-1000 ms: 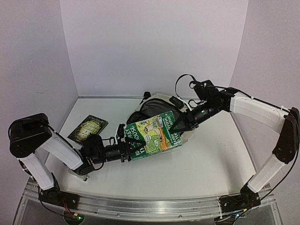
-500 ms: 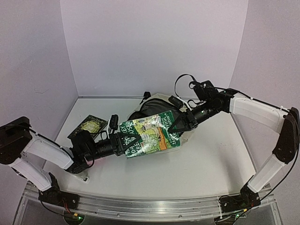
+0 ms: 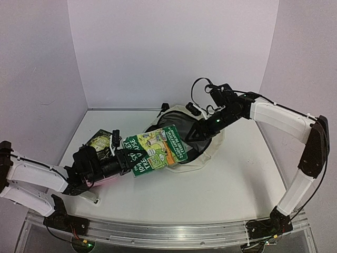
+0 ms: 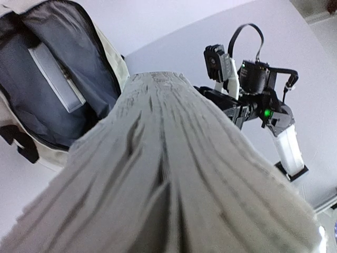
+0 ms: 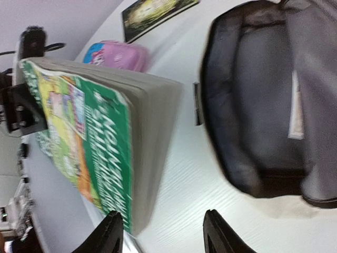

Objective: Pack the student bag
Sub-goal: Pick up the book from the center of the board, then place the book in the student bag, then pick up the book from the center of the board.

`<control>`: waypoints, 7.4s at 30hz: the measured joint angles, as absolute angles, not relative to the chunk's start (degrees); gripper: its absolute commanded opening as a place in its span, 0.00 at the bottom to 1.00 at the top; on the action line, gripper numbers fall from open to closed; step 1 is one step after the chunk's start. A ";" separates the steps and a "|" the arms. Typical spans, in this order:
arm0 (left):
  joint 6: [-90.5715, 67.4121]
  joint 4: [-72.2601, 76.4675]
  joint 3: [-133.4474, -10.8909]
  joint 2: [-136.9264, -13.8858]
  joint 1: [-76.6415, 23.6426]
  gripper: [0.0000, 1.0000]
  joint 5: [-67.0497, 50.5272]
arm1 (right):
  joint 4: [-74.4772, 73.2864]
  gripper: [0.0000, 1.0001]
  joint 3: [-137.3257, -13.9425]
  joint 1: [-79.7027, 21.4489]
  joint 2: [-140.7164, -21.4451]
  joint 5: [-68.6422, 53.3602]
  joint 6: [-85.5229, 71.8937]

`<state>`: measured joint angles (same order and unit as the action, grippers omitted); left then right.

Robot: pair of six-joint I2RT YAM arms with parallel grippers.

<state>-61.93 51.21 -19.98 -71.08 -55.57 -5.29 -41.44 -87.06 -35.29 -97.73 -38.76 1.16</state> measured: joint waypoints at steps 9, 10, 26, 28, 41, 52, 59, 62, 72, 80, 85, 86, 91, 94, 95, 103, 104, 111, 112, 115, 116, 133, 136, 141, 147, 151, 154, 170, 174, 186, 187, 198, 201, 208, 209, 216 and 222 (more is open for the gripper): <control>-61.94 35.02 -18.94 -55.59 -55.20 0.00 10.05 | -43.78 0.61 -100.14 -38.08 -109.13 -12.39 5.79; -61.98 33.36 -18.94 -54.43 -55.18 0.00 11.30 | -44.06 0.60 -101.52 -38.70 -110.87 -10.34 6.25; -64.68 24.75 -16.08 -50.05 -55.18 0.00 18.08 | -44.89 0.52 -116.93 -41.52 -129.71 5.75 11.53; -64.76 23.60 -15.93 -49.41 -55.18 0.00 18.26 | -44.92 0.51 -117.48 -41.52 -130.77 6.99 12.14; -64.95 22.48 -15.92 -47.63 -55.18 0.00 18.79 | -44.95 0.00 -117.78 -41.55 -134.04 11.39 14.88; -65.04 23.01 -15.84 -51.44 -55.18 0.00 17.79 | -46.02 0.00 -115.59 -41.94 -128.62 2.50 11.54; -66.13 24.13 -16.71 -59.21 -55.18 0.00 15.28 | -46.62 0.00 -115.35 -42.15 -122.63 -3.54 9.62; -66.90 28.13 -16.82 -62.91 -55.15 0.00 13.74 | -46.85 0.00 -115.00 -42.19 -121.56 -5.40 9.15; -71.80 44.10 -20.91 -77.43 -52.92 0.00 8.53 | -47.22 0.00 -113.62 -42.19 -121.38 -9.06 7.81; -78.04 58.78 -26.90 -95.14 -50.75 0.00 5.24 | -47.48 0.00 -114.01 -42.21 -121.38 -10.44 6.61; -82.65 65.86 -29.24 -104.34 -50.68 0.00 4.21 | -47.84 0.00 -114.72 -42.40 -121.38 -10.72 6.08; -83.51 67.42 -29.63 -105.81 -50.69 0.00 4.21 | -47.85 0.00 -114.77 -42.44 -121.38 -10.76 6.02; -86.04 71.05 -33.38 -111.66 -50.68 0.00 4.12 | -48.10 0.00 -114.83 -42.58 -121.38 -11.08 5.96; -85.83 68.66 -37.94 -113.12 -50.68 0.00 3.78 | -48.11 0.00 -114.83 -42.85 -121.38 -11.37 5.93; -85.61 67.60 -39.46 -113.38 -50.68 0.00 3.58 | -48.10 0.00 -114.83 -42.98 -121.38 -11.53 5.93; -83.51 55.60 -47.62 -113.13 -50.68 0.43 4.21 | -48.15 0.00 -114.83 -44.51 -121.38 -12.46 5.91; -83.43 54.35 -47.62 -112.83 -50.68 0.47 4.31 | -48.16 0.00 -114.83 -44.60 -121.38 -12.50 5.92; -81.24 42.09 -47.15 -105.27 -50.75 0.65 4.81 | -48.12 0.00 -114.63 -44.66 -121.38 -12.49 5.96; -80.50 39.92 -47.00 -103.42 -50.89 0.67 5.12 | -48.12 0.00 -114.61 -44.66 -121.38 -12.49 5.98; -79.02 33.57 -47.00 -98.39 -51.54 0.70 6.25 | -48.12 0.00 -114.61 -44.66 -121.38 -12.47 6.02; -78.87 31.88 -47.00 -97.09 -51.74 0.71 6.40 | -48.12 0.00 -114.59 -44.66 -121.38 -12.45 6.09; -79.44 24.11 -40.43 -92.19 -52.23 0.01 7.06 | -48.10 0.00 -114.28 -44.66 -121.38 -12.55 6.40; -78.79 24.45 -42.39 -94.12 -52.12 0.08 7.22 | -48.10 0.00 -114.28 -44.66 -121.38 -12.86 6.27; -77.66 26.50 -51.32 -102.91 -50.64 0.50 4.92 | -48.10 0.00 -114.20 -44.66 -121.38 -13.35 5.90; -78.09 25.43 -50.18 -101.88 -49.80 0.64 4.62 | -47.46 0.00 -112.66 -44.66 -121.38 -13.97 5.91; -77.92 20.41 -47.88 -97.81 -49.85 0.65 4.61 | -47.16 0.00 -111.75 -44.69 -121.40 -14.45 5.91; -77.97 18.11 -46.86 -95.34 -49.93 0.60 4.60 | -47.10 0.00 -111.70 -44.69 -121.40 -14.44 5.91; -76.31 20.60 -52.13 -104.63 -49.53 0.19 2.25 | -46.39 0.00 -110.86 -44.66 -121.40 -15.11 5.97; -75.01 23.57 -55.95 -108.67 -48.97 0.39 -0.90 | -46.37 0.00 -110.58 -44.37 -121.40 -14.02 6.10; -68.34 13.55 -49.47 -89.36 -48.79 0.91 3.22 | -46.01 0.00 -110.45 -41.03 -122.19 -14.40 6.20; -68.50 12.13 -47.99 -86.22 -48.78 0.94 4.67 | -45.96 0.00 -110.45 -40.71 -122.48 -14.32 6.25; -71.55 -7.67 -34.70 -60.22 -37.48 1.00 16.51 | -45.02 0.00 -108.37 -36.30 -123.70 -12.49 7.21; -71.52 -11.67 -32.87 -56.51 -31.37 1.00 16.53 | -44.82 0.00 -107.91 -35.35 -123.70 -12.40 7.23; -67.17 -14.31 -32.56 -57.67 -19.99 1.00 13.34 | -44.48 0.00 -107.51 -32.68 -123.70 -12.68 7.11; -66.17 -14.13 -32.56 -58.80 -18.34 1.00 12.16 | -44.42 0.00 -107.40 -32.40 -123.70 -12.77 7.02; -58.30 -10.29 -35.92 -73.10 -3.88 1.00 0.88 | -43.45 0.00 -106.01 -30.85 -123.36 -13.98 6.28; -52.68 -7.78 -41.82 -80.75 -2.52 1.00 -4.36 | -41.83 0.00 -101.61 -28.95 -120.68 -14.43 5.89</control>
<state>-52.68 -7.78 -41.82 -80.75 -2.52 -4.36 -41.83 -101.61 -28.95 -120.68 -14.43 5.89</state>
